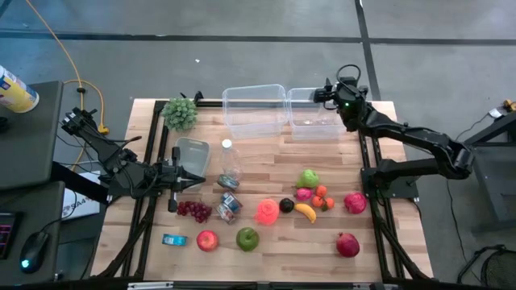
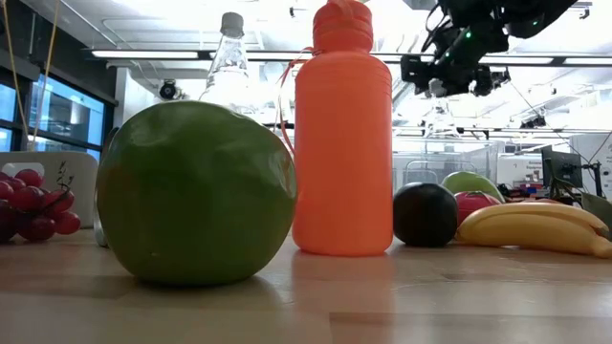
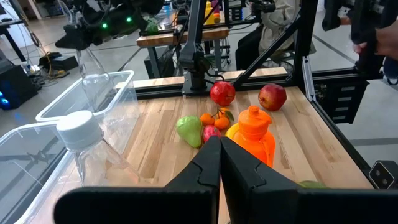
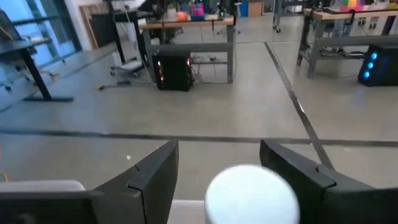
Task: Pick & Place Food Item
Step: Put the right transparent bottle into the right transparent bin, then put the transparent bottle into the right transparent bin
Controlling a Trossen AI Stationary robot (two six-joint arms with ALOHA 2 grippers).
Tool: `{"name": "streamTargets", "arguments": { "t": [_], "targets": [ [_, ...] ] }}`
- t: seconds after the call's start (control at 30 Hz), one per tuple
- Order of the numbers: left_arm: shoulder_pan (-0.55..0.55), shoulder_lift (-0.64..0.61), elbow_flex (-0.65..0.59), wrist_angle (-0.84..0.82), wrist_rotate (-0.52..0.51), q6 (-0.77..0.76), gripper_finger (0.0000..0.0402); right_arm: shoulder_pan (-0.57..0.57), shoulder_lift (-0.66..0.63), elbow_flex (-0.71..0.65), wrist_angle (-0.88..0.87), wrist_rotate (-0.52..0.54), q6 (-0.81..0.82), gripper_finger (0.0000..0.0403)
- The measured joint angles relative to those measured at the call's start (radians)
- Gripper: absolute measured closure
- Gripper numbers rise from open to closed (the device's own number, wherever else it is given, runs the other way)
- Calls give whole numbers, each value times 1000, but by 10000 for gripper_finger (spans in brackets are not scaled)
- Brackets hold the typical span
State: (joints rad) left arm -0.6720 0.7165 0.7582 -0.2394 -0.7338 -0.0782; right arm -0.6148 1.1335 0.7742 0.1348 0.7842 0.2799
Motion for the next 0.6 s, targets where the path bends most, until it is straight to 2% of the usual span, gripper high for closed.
{"name": "streamTargets", "arguments": {
  "t": [0.33, 0.6],
  "targets": [
    [0, 0, 0, 0, 0, -1, 401, 54, -113, 1, 60, 4, -126, 188],
    [0, 0, 0, 0, 0, -1, 401, 137, -257, 1, 84, 3, -259, 188]
  ]
}}
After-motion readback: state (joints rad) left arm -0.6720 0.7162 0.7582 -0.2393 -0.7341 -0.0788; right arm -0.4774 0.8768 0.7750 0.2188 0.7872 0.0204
